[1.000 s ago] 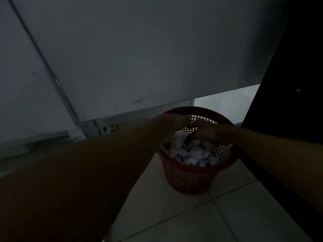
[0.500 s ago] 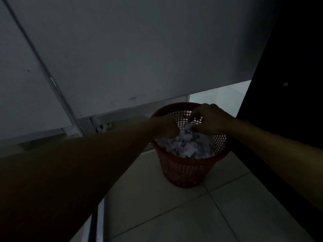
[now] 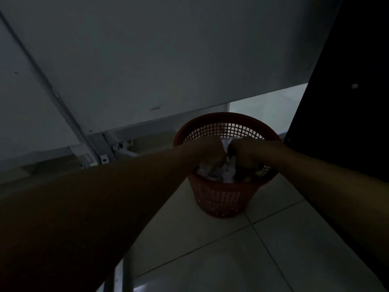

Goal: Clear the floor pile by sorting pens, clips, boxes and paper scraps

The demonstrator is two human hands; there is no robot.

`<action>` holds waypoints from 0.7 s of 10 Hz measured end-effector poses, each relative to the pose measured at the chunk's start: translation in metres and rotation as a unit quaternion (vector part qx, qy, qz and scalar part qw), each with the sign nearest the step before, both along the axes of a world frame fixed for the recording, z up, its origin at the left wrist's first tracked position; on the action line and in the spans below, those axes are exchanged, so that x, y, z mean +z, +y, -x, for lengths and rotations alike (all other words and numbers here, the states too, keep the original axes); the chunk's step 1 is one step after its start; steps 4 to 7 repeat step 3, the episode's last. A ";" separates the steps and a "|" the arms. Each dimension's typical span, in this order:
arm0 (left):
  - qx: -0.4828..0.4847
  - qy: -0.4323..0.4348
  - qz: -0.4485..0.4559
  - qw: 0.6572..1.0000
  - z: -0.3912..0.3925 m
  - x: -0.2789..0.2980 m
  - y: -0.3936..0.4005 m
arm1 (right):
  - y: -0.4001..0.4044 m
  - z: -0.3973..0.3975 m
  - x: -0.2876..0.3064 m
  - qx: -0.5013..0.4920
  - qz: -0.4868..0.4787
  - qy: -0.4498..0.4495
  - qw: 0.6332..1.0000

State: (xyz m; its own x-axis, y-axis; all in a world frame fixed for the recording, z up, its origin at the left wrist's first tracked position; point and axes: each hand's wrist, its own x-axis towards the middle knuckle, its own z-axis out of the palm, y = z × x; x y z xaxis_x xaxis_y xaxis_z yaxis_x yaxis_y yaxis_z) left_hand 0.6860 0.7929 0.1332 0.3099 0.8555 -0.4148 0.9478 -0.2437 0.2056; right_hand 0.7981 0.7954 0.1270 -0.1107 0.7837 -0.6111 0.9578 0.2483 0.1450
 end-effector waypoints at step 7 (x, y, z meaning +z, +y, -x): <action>0.097 -0.154 -0.126 0.975 0.019 0.023 -0.001 | -0.003 -0.010 0.024 -0.044 -0.166 0.199 0.965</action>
